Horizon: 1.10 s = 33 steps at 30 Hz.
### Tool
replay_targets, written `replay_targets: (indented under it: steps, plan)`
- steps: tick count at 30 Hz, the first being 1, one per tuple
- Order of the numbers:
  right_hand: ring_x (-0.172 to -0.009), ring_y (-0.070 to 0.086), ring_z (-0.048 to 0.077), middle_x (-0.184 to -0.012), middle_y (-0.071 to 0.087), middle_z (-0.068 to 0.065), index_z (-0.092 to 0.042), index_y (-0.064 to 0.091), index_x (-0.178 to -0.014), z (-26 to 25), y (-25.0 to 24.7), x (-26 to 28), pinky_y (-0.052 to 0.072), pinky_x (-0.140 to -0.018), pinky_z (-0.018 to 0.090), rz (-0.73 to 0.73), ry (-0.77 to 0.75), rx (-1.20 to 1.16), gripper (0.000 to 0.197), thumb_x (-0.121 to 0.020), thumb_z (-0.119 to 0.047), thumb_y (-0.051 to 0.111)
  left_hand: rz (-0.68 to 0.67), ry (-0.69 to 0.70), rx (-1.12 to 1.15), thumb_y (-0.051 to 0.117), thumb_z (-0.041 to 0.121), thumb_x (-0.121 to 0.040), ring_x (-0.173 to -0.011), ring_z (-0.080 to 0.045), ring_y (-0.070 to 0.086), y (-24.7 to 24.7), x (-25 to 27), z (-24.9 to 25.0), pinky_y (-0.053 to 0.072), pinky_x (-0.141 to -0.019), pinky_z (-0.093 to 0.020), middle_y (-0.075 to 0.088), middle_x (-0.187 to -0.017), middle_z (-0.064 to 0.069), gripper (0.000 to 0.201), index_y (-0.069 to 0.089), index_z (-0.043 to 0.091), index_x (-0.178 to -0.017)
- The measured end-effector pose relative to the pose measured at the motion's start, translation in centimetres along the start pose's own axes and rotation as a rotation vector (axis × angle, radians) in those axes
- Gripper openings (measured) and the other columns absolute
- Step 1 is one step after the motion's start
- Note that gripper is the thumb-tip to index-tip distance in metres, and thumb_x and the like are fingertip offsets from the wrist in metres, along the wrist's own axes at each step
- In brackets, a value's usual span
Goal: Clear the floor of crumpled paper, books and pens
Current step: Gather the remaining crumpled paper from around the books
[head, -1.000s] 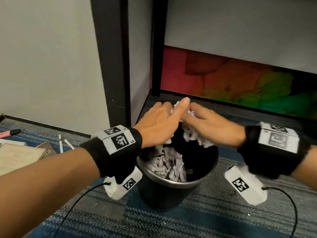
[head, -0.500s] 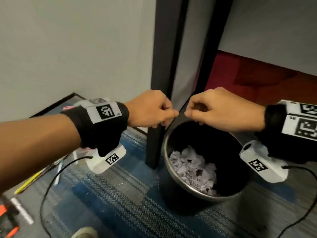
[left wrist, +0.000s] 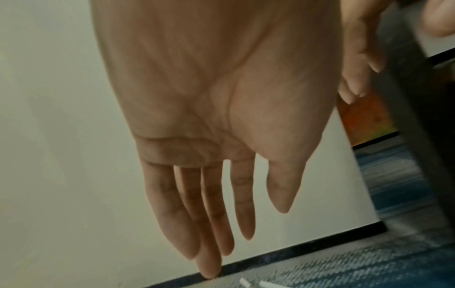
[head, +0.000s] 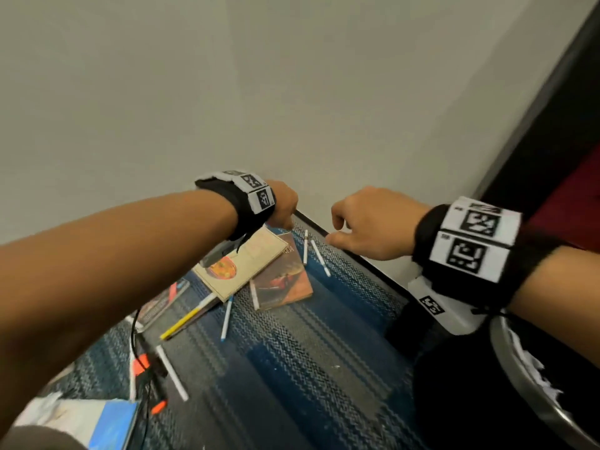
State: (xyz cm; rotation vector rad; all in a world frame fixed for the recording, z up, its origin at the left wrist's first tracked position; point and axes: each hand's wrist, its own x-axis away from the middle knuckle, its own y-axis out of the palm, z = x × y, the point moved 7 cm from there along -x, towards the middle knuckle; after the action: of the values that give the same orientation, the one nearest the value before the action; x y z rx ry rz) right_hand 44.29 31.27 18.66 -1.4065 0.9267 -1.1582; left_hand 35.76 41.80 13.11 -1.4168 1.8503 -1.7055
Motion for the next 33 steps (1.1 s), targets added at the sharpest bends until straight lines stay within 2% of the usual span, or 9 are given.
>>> replay_targets:
  steps: [3,5,7,11,15,19,23,27,33]
  plan:
    - [-0.092,0.062,0.027,-0.101,0.066,0.01,-0.011,0.063,-0.106,-1.5,2.1,-3.6,0.053,-0.082,0.041,-0.095,0.031,0.063,0.042,-0.092,-0.048,0.05,-0.021,-0.046,0.096,0.056,0.039,-0.091,-0.071,-0.026,0.054,3.8,-3.9,-4.4,0.049,-0.071,-0.034,0.056,-0.071,-0.006,0.043,0.05,0.007,-0.063]
    - [-0.094,0.062,0.028,-0.104,0.065,0.011,-0.01,0.062,-0.108,-2.5,2.9,-5.6,0.053,-0.084,0.041,-0.174,0.034,0.115,0.044,-0.092,-0.048,0.051,-0.04,-0.053,0.166,0.06,0.043,-0.081,-0.071,-0.028,0.062,6.0,-6.2,-7.0,0.056,-0.076,-0.039,0.061,-0.07,-0.007,0.04,0.05,0.014,-0.056]
    - [-0.095,0.062,0.028,-0.105,0.065,0.01,-0.01,0.062,-0.11,-3.4,3.3,-7.8,0.053,-0.084,0.04,-0.244,0.029,0.161,0.043,-0.091,-0.048,0.052,-0.083,-0.067,0.224,0.062,0.047,-0.079,-0.077,-0.03,0.065,7.9,-7.5,-8.8,0.057,-0.08,-0.044,0.061,-0.072,-0.006,0.036,0.056,0.014,-0.063]
    - [-0.096,0.062,0.028,-0.104,0.066,0.01,-0.01,0.063,-0.108,-5.3,3.4,-13.3,0.052,-0.085,0.039,-0.317,-0.04,0.243,0.042,-0.091,-0.047,0.053,-0.097,-0.08,0.312,0.06,0.038,-0.086,-0.081,-0.03,0.063,9.8,-6.0,-10.5,0.055,-0.08,-0.038,0.063,-0.085,-0.01,0.031,0.057,0.013,-0.069]
    - [-0.094,0.061,0.028,-0.102,0.067,0.009,-0.01,0.062,-0.108,-7.3,3.2,-18.9,0.05,-0.079,0.033,-0.28,-0.086,0.259,0.038,-0.093,-0.043,0.051,-0.045,-0.167,0.471,0.055,0.026,-0.093,-0.112,-0.028,0.06,13.5,-5.6,-13.4,0.047,-0.086,-0.032,0.062,-0.12,-0.012,0.03,0.063,0.006,-0.115]
    - [-0.095,0.063,0.029,-0.104,0.068,0.011,-0.007,0.064,-0.108,-10.0,5.3,-25.2,0.052,-0.082,0.036,-0.371,-0.142,0.281,0.041,-0.093,-0.043,0.051,-0.069,-0.205,0.55,0.055,0.036,-0.089,-0.105,-0.032,0.059,18.0,-4.7,-16.9,0.051,-0.088,-0.042,0.063,-0.117,-0.01,0.027,0.06,0.011,-0.097]
    - [-0.095,0.064,0.03,-0.104,0.069,0.011,-0.008,0.065,-0.108,-12.4,8.9,-32.9,0.052,-0.079,0.034,-0.31,-0.164,0.304,0.038,-0.093,-0.039,0.051,0.103,-0.415,0.505,0.049,0.033,-0.093,-0.126,-0.031,0.039,21.6,-2.6,-22.3,0.035,-0.101,-0.048,0.046,-0.13,-0.011,0.033,0.053,0.017,-0.121]
    - [-0.104,0.061,0.03,-0.115,0.065,0.01,-0.01,0.06,-0.114,-14.2,15.0,-38.4,0.05,-0.086,0.035,-0.327,-0.174,0.25,0.033,-0.093,-0.033,0.05,0.145,-0.639,0.628,0.051,0.033,-0.092,-0.125,-0.032,0.036,27.5,-0.4,-27.0,0.039,-0.097,-0.05,0.04,-0.132,-0.01,0.039,0.049,0.016,-0.127]
    - [-0.117,0.055,0.031,-0.13,0.055,0.013,-0.007,0.057,-0.125,-12.6,18.6,-45.1,0.046,-0.097,0.037,-0.239,-0.034,0.116,0.034,-0.094,-0.018,0.05,0.231,-0.65,0.66,0.053,0.026,-0.091,-0.12,-0.027,0.039,30.0,-1.8,-29.3,0.033,-0.096,-0.043,0.042,-0.128,-0.005,0.032,0.051,0.017,-0.122]
